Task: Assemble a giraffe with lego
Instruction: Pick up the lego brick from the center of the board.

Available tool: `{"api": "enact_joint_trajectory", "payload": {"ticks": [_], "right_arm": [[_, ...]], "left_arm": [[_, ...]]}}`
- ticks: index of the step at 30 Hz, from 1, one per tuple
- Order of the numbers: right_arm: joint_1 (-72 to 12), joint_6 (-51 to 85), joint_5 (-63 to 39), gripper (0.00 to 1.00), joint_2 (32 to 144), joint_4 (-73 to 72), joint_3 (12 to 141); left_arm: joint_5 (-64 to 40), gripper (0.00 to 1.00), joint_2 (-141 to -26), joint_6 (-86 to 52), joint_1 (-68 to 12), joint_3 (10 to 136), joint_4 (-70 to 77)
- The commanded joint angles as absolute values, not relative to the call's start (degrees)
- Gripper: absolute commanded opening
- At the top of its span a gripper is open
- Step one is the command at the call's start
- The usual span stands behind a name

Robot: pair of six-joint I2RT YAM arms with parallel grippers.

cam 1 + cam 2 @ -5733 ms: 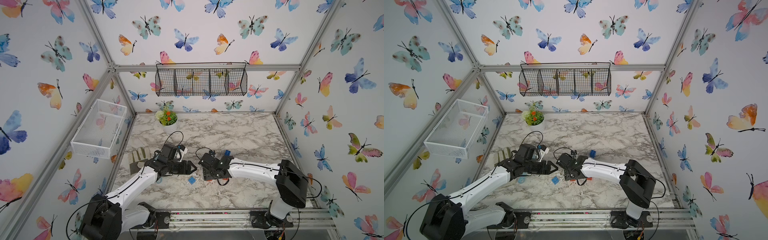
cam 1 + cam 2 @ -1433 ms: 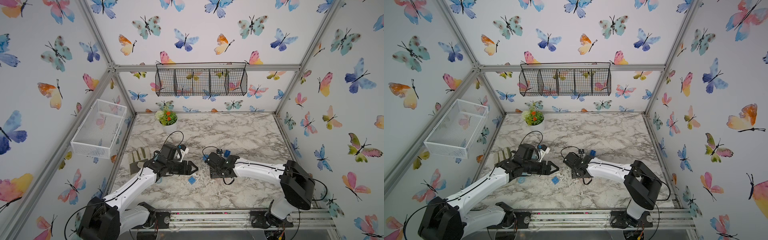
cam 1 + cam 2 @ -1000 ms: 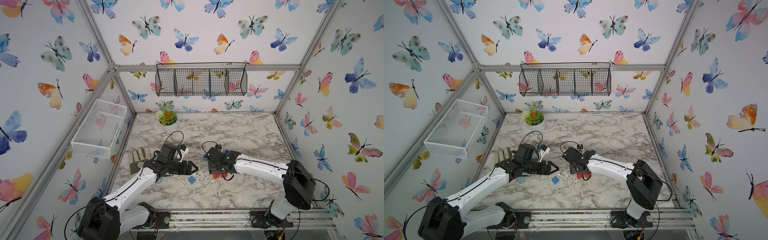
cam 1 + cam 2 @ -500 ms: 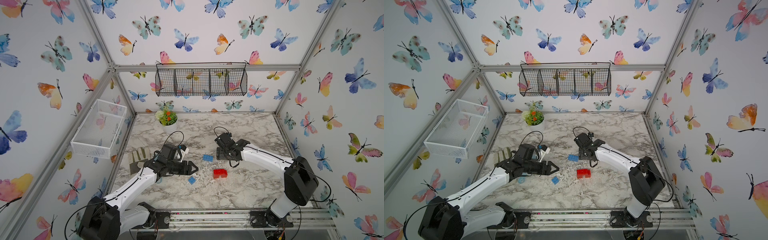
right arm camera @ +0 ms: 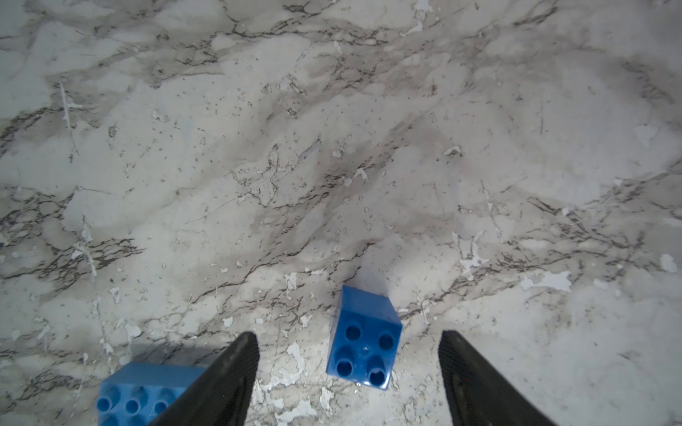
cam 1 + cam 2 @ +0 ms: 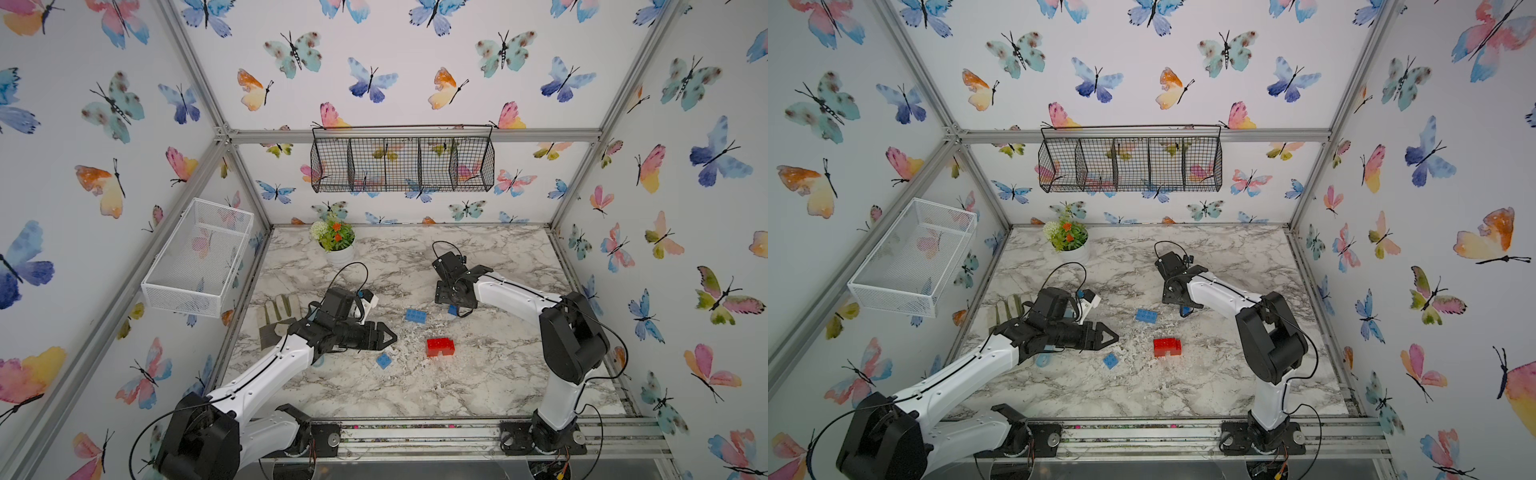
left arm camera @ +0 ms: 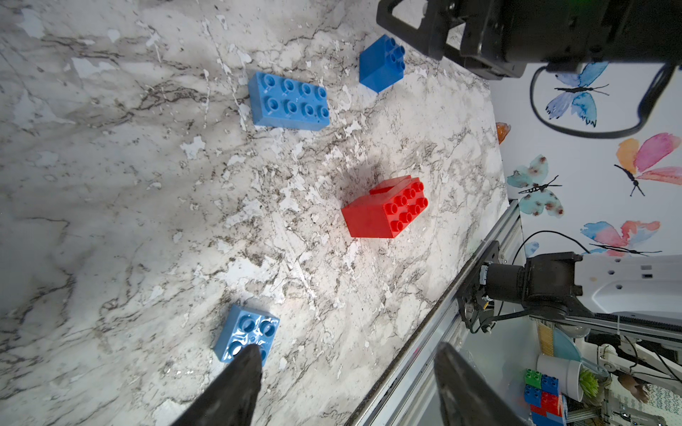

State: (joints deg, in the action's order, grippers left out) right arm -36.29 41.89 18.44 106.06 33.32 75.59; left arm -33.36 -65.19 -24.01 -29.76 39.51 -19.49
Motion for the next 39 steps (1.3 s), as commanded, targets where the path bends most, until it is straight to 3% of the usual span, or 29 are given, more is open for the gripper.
{"api": "enact_joint_trajectory", "payload": {"ticks": [1,20,39], "right_arm": [[-35.99,43.93,18.10,0.77,107.44,32.18,76.51],[-35.86,45.88,18.28,0.67,109.95,30.45,72.86],[-35.78,43.18,18.81,0.42,110.09,30.96,73.30]], "left_arm": [[-34.19,0.73,-64.95,-23.58,-30.06,38.89,-18.90],[-34.01,0.74,-64.97,-23.56,-30.07,38.94,-18.98],[-33.84,0.73,-65.39,-23.62,-30.10,39.07,-19.01]]}}
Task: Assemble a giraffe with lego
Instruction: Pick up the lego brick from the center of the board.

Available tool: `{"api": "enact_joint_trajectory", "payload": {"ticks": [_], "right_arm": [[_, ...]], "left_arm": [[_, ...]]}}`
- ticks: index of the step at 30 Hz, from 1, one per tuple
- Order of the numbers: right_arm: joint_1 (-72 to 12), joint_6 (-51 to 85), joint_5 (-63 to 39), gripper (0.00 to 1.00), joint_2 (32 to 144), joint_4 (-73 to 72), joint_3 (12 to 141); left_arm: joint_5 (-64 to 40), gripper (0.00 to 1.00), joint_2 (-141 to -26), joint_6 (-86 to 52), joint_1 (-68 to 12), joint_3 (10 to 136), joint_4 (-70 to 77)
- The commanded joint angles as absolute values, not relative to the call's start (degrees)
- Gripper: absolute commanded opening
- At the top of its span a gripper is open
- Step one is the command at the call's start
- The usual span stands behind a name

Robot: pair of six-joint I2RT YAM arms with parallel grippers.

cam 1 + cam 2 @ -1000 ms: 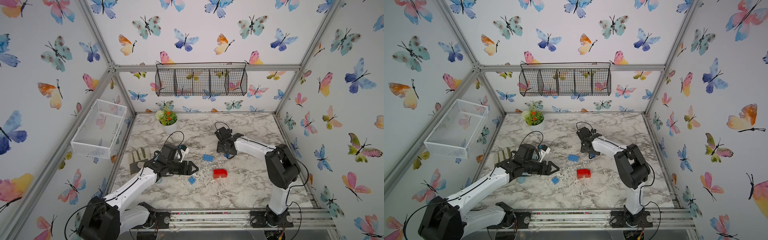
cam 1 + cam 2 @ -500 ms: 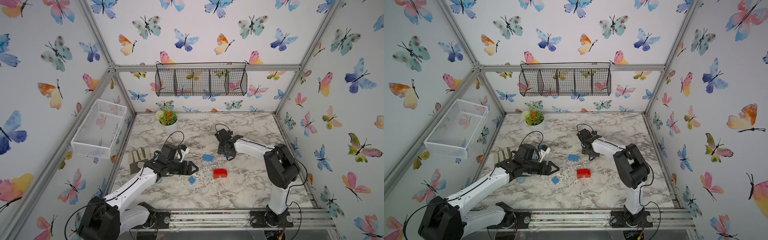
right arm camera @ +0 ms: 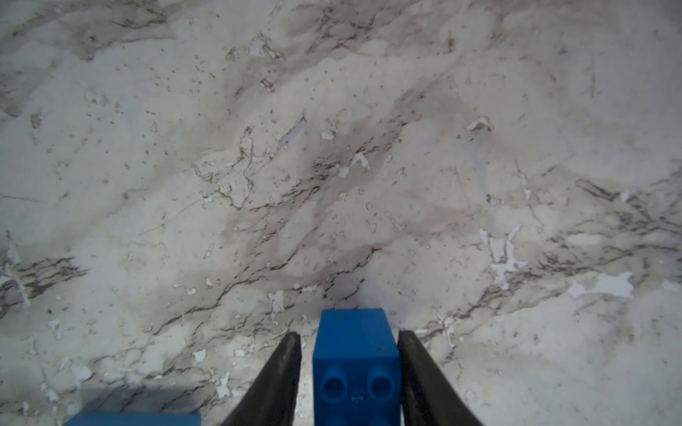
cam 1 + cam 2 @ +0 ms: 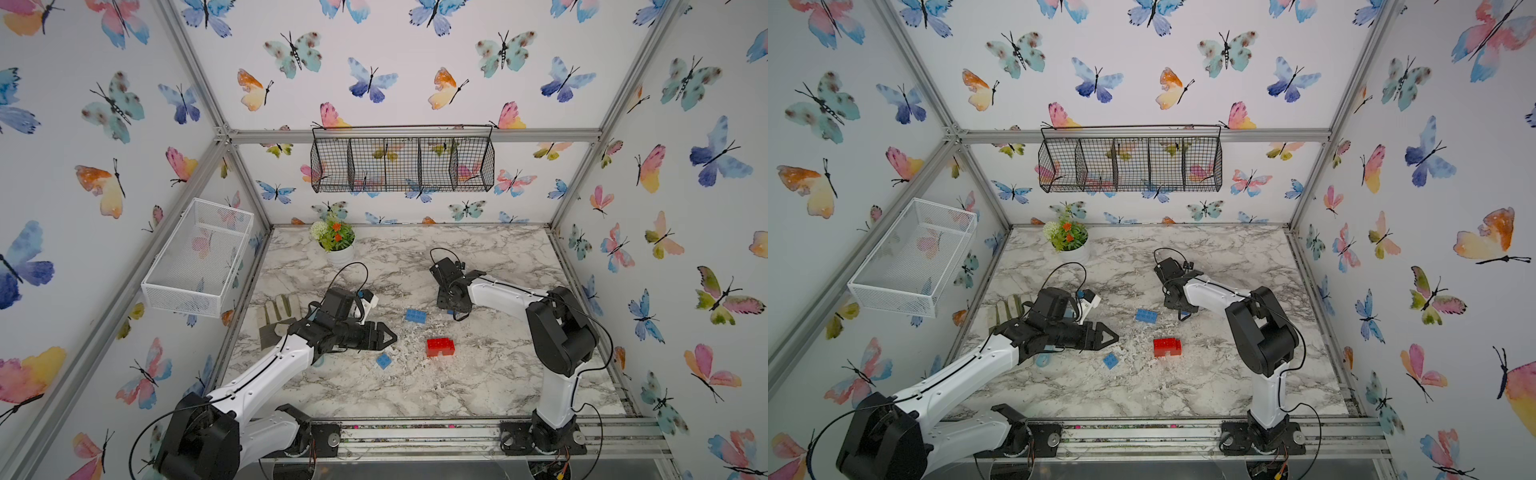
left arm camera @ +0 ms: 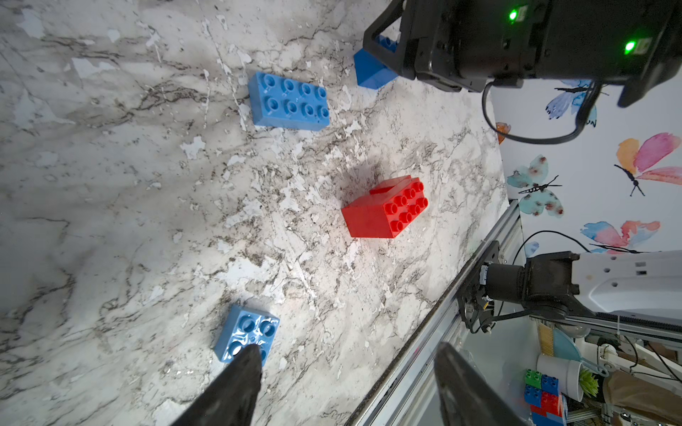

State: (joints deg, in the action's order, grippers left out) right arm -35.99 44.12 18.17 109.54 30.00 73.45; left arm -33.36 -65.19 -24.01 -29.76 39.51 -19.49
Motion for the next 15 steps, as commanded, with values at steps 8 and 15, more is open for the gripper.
{"api": "enact_joint_trajectory", "payload": {"ticks": [8,15], "right_arm": [[-35.85,40.87,18.90,0.29,107.31,32.91,73.38],[-37.96,38.86,18.43,0.26,101.40,39.00,74.15]], "left_arm": [[-33.73,0.73,-65.57,-23.57,-30.08,39.02,-19.05],[-33.75,0.73,-65.52,-23.56,-30.12,39.02,-18.99]]}}
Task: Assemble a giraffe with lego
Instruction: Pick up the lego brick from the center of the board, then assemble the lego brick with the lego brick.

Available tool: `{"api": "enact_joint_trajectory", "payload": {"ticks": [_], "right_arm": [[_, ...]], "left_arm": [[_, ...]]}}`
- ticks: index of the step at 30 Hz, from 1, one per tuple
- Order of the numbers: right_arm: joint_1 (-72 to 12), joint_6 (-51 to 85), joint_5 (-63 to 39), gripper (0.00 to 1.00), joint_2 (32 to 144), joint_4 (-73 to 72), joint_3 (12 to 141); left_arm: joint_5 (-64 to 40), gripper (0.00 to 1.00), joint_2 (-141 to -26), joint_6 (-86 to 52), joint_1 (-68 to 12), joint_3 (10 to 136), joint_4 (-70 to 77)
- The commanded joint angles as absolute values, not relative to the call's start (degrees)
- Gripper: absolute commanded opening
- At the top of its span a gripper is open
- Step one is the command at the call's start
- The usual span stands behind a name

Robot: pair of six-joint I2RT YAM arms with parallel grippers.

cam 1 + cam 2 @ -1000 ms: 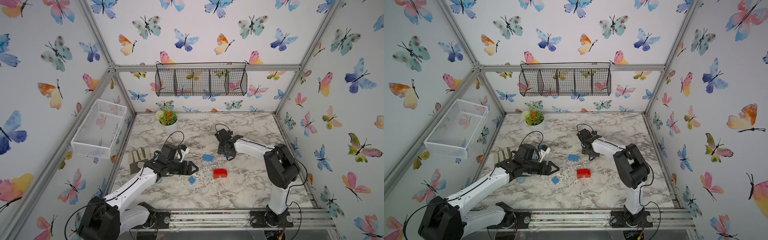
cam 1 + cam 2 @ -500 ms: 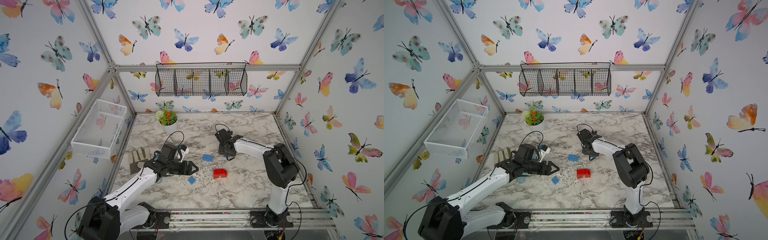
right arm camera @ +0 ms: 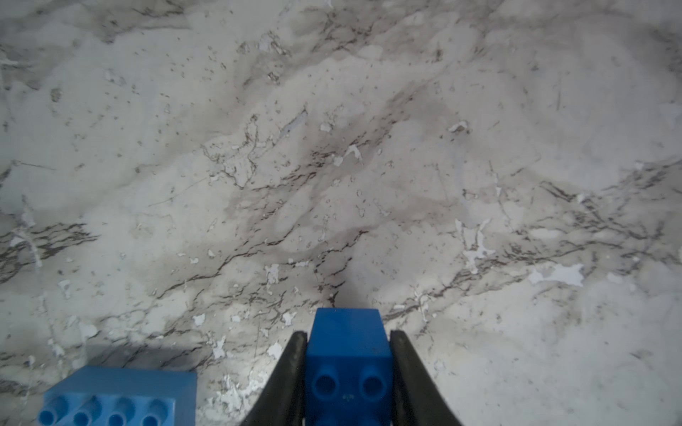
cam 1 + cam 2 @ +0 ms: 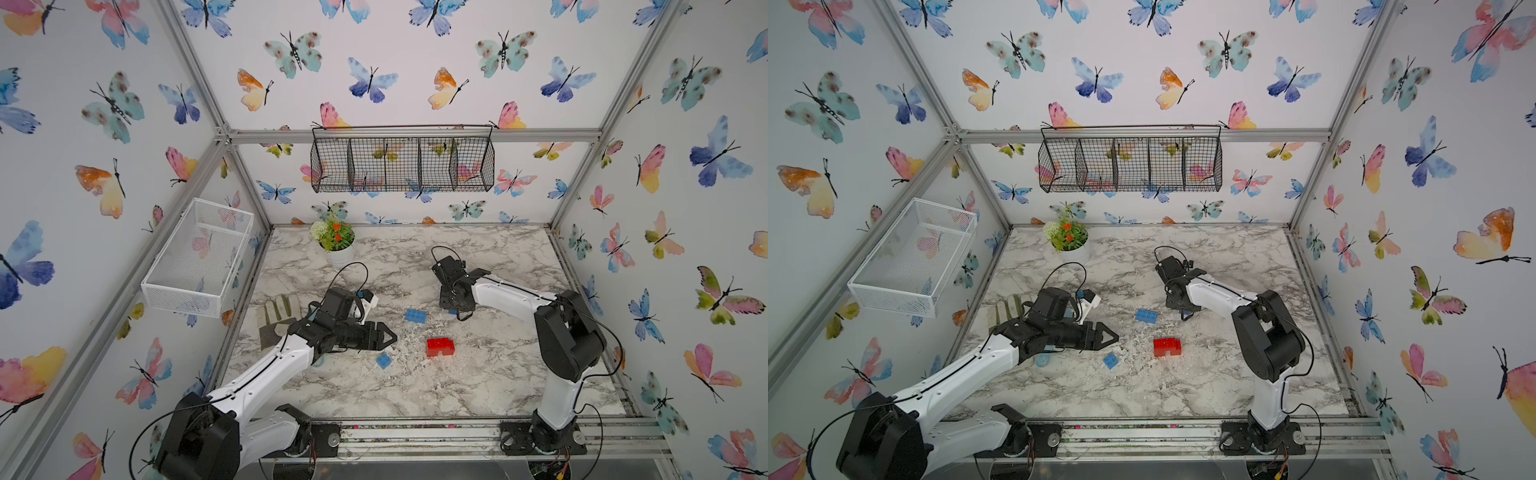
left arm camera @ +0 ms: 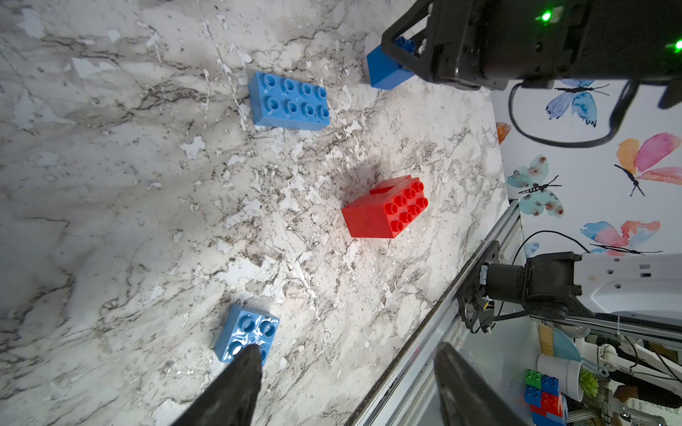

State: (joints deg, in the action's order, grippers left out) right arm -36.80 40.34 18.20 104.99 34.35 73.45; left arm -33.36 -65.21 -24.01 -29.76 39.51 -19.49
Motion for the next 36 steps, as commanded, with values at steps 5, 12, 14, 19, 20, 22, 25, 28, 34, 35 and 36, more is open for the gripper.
{"api": "enact_joint_trajectory", "payload": {"ticks": [5,12,14,19,20,22,25,28,34,35,36], "right_arm": [[-41.35,38.45,16.78,0.27,97.73,44.52,76.72],[-46.40,40.65,14.37,0.27,93.16,49.69,79.89],[-47.55,41.30,13.70,0.27,92.64,51.06,80.65],[-50.93,42.83,13.01,0.27,93.20,55.30,82.49],[-51.58,43.22,13.07,0.27,93.34,56.11,82.68],[-52.57,44.29,13.68,0.27,93.09,57.03,82.72],[-53.67,45.57,13.69,0.26,92.31,56.48,81.43],[-55.05,46.98,14.00,0.27,92.37,56.14,80.22],[-57.45,49.57,14.05,0.26,92.72,53.58,76.88],[-57.88,49.95,14.51,0.26,92.65,53.34,76.41],[-58.23,50.30,14.80,0.26,92.55,53.00,75.92]], "left_arm": [[-33.77,0.74,-65.40,-23.58,-30.13,39.03,-19.07],[-33.66,0.74,-65.21,-23.56,-30.06,39.07,-19.03],[-33.66,0.74,-65.20,-23.55,-30.12,39.02,-19.05],[-32.67,0.74,-65.19,-23.70,-30.06,39.11,-19.38],[-32.38,0.74,-65.27,-23.68,-30.06,39.20,-19.58],[-31.83,0.74,-65.37,-23.66,-30.00,39.28,-19.82],[-31.95,0.74,-65.30,-23.57,-29.97,39.27,-19.84],[-32.01,0.74,-65.13,-23.64,-29.97,39.20,-19.71],[-31.99,0.74,-64.78,-23.71,-29.99,39.24,-19.77],[-31.99,0.74,-64.78,-23.72,-29.98,39.20,-19.71],[-31.99,0.74,-64.73,-23.65,-30.06,39.20,-19.77]]}}
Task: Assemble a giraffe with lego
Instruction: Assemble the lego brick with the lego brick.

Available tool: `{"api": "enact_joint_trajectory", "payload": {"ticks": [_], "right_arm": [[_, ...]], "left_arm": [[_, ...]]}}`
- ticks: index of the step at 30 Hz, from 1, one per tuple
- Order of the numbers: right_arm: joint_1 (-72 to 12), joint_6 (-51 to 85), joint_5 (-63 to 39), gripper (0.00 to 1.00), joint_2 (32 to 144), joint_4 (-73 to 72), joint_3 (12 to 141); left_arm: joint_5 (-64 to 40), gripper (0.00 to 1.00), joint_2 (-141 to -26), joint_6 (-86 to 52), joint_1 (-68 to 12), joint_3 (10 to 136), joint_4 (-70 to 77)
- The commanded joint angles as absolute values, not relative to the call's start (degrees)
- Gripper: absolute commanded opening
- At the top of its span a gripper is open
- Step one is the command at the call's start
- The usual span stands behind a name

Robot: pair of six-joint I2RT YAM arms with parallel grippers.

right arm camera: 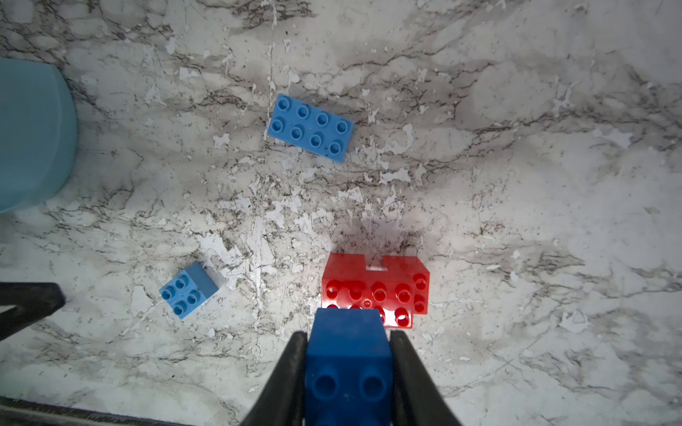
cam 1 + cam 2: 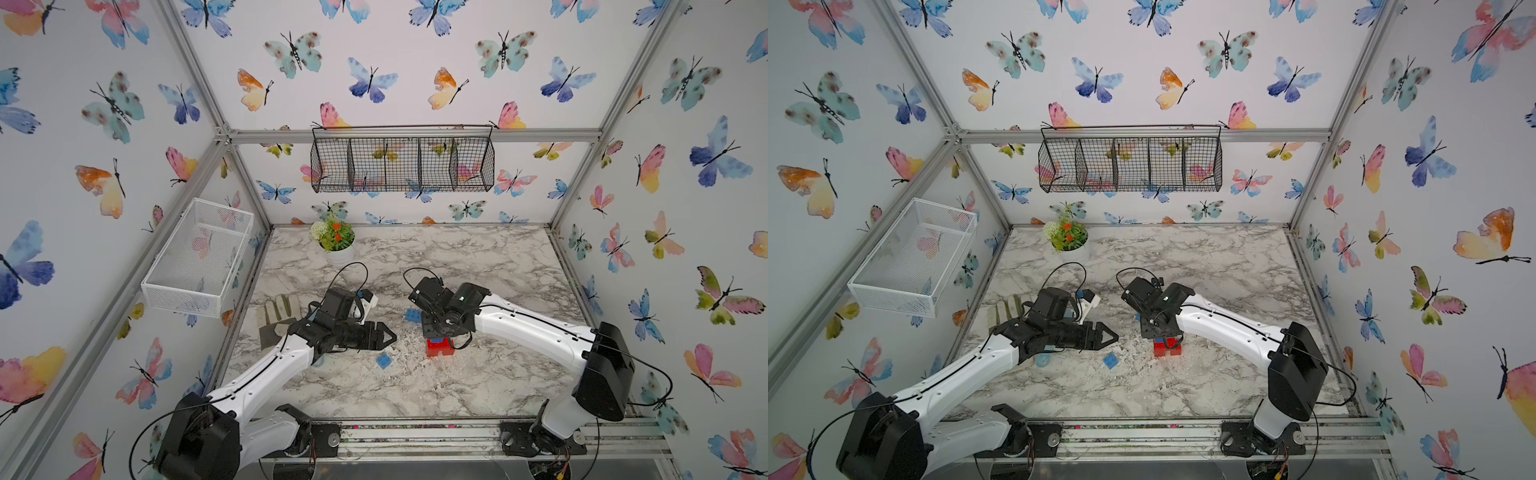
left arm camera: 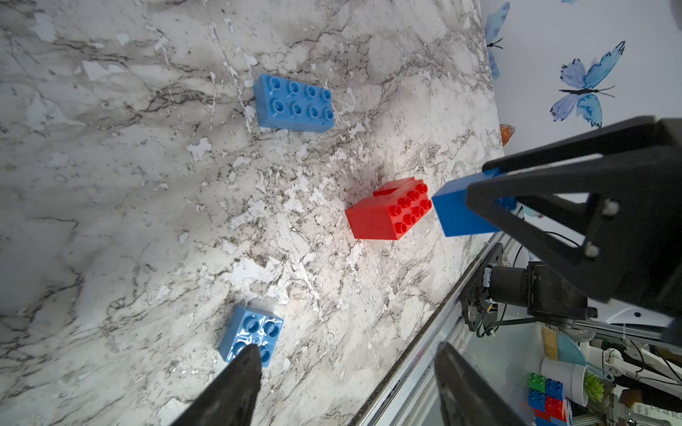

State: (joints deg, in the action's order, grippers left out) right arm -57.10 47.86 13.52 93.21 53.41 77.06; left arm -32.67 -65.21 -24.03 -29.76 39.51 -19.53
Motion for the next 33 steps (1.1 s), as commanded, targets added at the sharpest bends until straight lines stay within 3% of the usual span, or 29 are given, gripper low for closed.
{"api": "enact_joint_trajectory", "payload": {"ticks": [1,33], "right_arm": [[-58.48,50.50,14.81,0.26,92.46,52.55,75.43],[-60.38,52.73,18.90,0.25,94.73,48.36,70.75]], "left_arm": [[-32.05,0.74,-64.77,-23.65,-30.05,39.20,-19.76],[-32.22,0.73,-65.13,-23.60,-29.98,39.20,-19.68]]}}
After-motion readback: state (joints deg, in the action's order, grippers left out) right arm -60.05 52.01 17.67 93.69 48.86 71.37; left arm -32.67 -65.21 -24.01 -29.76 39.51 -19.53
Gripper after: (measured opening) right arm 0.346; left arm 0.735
